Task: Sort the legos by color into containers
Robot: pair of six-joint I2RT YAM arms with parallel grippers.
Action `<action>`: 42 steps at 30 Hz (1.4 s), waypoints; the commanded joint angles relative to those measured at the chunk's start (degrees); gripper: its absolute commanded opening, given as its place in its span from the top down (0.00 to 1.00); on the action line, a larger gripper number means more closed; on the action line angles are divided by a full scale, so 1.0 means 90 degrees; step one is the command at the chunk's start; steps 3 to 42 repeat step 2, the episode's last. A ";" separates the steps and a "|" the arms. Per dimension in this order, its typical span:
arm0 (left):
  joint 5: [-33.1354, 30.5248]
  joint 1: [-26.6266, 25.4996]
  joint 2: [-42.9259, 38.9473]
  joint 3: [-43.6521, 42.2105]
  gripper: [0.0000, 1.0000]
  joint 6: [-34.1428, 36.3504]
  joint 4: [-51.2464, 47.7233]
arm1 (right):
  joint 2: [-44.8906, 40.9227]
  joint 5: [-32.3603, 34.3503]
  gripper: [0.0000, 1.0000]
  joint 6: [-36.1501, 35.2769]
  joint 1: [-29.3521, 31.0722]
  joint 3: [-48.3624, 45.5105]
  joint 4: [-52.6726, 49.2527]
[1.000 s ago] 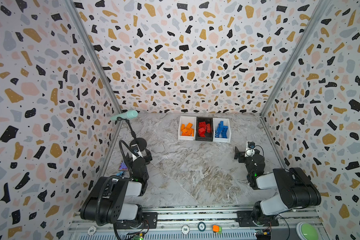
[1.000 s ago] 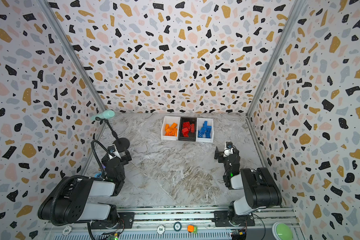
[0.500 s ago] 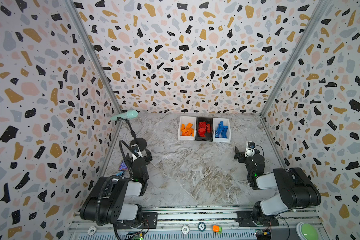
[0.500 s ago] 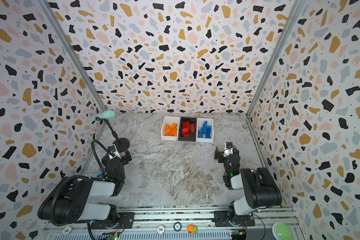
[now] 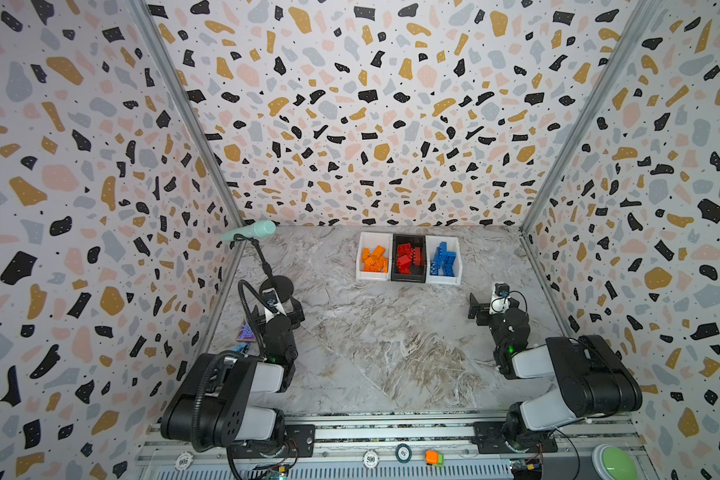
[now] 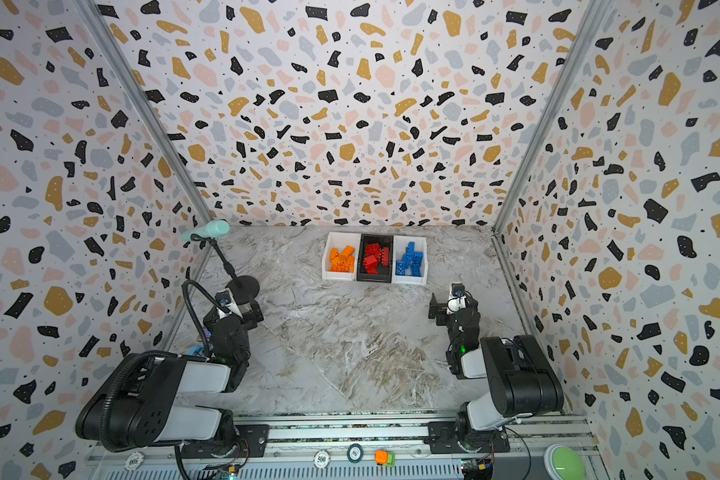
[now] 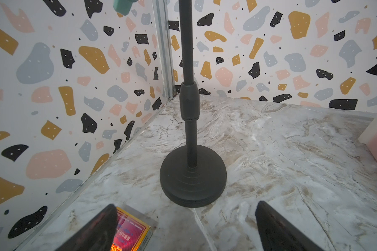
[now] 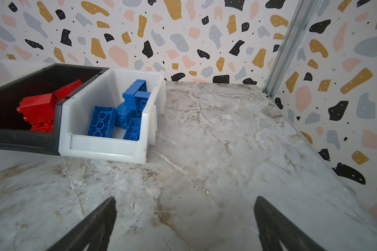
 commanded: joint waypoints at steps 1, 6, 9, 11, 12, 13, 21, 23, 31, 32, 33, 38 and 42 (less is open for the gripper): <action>-0.0009 0.0036 -0.0065 0.0052 0.00 0.0034 0.0243 | -0.0083 0.0052 0.01 -0.0082 0.0029 0.0057 0.0141; -0.0011 0.0036 -0.0066 0.0048 0.00 0.0028 0.0243 | -0.0082 0.0045 0.01 -0.0083 0.0032 0.0052 0.0149; -0.0011 0.0036 -0.0066 0.0048 0.00 0.0028 0.0243 | -0.0082 0.0045 0.01 -0.0083 0.0032 0.0052 0.0149; -0.0011 0.0036 -0.0066 0.0048 0.00 0.0028 0.0243 | -0.0082 0.0045 0.01 -0.0083 0.0032 0.0052 0.0149; -0.0011 0.0036 -0.0066 0.0048 0.00 0.0028 0.0243 | -0.0082 0.0045 0.01 -0.0083 0.0032 0.0052 0.0149; -0.0011 0.0036 -0.0066 0.0048 0.00 0.0028 0.0243 | -0.0082 0.0045 0.01 -0.0083 0.0032 0.0052 0.0149; -0.0011 0.0036 -0.0066 0.0048 0.00 0.0028 0.0243 | -0.0082 0.0045 0.01 -0.0083 0.0032 0.0052 0.0149; -0.0011 0.0036 -0.0066 0.0048 0.00 0.0028 0.0243 | -0.0082 0.0045 0.01 -0.0083 0.0032 0.0052 0.0149; -0.0011 0.0036 -0.0066 0.0048 0.00 0.0028 0.0243 | -0.0082 0.0045 0.01 -0.0083 0.0032 0.0052 0.0149; -0.0011 0.0036 -0.0066 0.0048 0.00 0.0028 0.0243 | -0.0082 0.0045 0.01 -0.0083 0.0032 0.0052 0.0149; -0.0011 0.0036 -0.0066 0.0048 0.00 0.0028 0.0243 | -0.0082 0.0045 0.01 -0.0083 0.0032 0.0052 0.0149; -0.0011 0.0036 -0.0066 0.0048 0.00 0.0028 0.0243 | -0.0082 0.0045 0.01 -0.0083 0.0032 0.0052 0.0149; -0.0011 0.0036 -0.0066 0.0048 0.00 0.0028 0.0243 | -0.0082 0.0045 0.01 -0.0083 0.0032 0.0052 0.0149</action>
